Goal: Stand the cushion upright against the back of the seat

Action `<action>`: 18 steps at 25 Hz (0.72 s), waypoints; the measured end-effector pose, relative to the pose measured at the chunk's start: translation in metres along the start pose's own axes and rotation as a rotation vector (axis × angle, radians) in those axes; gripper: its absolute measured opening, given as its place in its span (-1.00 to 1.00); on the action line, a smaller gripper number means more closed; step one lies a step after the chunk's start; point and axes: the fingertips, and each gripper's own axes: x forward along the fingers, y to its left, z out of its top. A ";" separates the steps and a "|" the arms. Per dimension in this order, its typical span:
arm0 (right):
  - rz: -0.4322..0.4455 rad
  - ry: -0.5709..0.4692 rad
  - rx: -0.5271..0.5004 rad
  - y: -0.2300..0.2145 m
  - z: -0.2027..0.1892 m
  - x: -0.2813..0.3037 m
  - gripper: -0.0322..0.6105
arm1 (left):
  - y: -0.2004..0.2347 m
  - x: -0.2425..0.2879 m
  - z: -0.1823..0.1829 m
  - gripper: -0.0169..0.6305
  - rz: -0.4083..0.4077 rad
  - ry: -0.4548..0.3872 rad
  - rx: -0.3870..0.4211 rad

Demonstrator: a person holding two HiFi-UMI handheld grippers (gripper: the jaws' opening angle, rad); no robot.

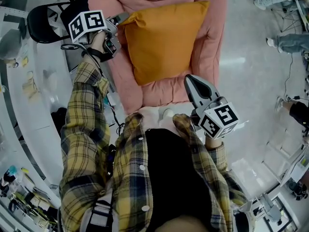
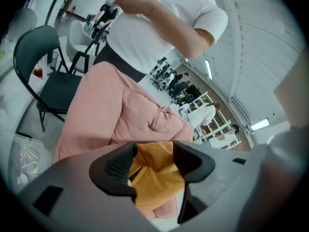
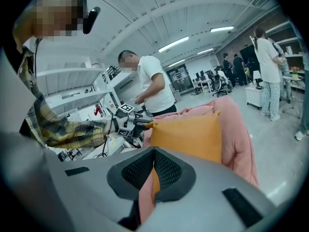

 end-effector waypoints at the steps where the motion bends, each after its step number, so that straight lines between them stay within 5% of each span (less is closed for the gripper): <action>1: 0.004 -0.001 -0.001 -0.001 0.000 -0.002 -0.85 | -0.004 -0.004 0.003 -0.15 -0.002 -0.019 0.009; 9: 0.027 -0.013 -0.025 0.006 0.002 -0.025 -0.84 | -0.036 -0.033 0.000 -0.15 -0.018 -0.068 0.063; 15: 0.044 -0.036 -0.054 0.021 -0.005 -0.052 -0.84 | -0.059 -0.053 -0.044 -0.17 -0.053 -0.072 0.109; 18: 0.057 -0.053 -0.077 0.030 -0.011 -0.073 -0.85 | -0.083 -0.069 -0.072 -0.37 -0.069 -0.089 0.157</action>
